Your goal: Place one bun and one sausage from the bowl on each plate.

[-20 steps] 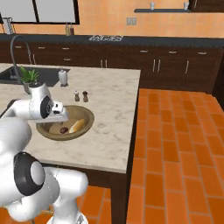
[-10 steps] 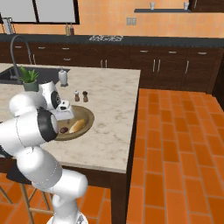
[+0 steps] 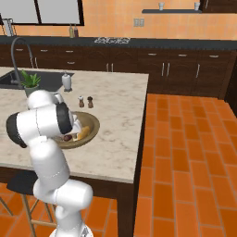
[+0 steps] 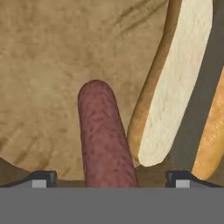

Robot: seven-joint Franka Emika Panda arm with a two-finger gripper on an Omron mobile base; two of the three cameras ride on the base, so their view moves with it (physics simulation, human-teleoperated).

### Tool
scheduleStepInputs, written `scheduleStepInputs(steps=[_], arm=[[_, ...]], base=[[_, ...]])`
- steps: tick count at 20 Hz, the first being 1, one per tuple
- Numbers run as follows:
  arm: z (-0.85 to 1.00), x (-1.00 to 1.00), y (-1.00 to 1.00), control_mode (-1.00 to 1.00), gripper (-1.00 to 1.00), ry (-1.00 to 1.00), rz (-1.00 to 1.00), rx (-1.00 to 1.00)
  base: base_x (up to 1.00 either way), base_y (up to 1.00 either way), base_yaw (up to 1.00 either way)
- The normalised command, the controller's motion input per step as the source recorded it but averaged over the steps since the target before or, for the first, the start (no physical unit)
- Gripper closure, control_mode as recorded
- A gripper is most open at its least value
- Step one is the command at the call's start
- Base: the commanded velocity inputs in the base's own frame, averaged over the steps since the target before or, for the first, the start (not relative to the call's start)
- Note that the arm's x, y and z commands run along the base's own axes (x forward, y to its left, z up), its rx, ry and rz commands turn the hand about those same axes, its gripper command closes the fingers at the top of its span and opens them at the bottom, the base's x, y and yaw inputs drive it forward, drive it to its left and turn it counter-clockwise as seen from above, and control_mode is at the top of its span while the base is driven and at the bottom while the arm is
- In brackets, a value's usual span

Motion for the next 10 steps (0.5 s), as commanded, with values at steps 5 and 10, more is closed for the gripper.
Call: scheduleStepInputs(steps=[5,10], arm=[[-0.1,0.04,0.0,-1.0,1.0,0.03,-0.06,-0.01],[0.0,-0.14,-0.07,-1.0,1.0,-0.04,0.0,0.01]], base=[[0.0,0.0,0.0],[0.0,0.0,0.0]])
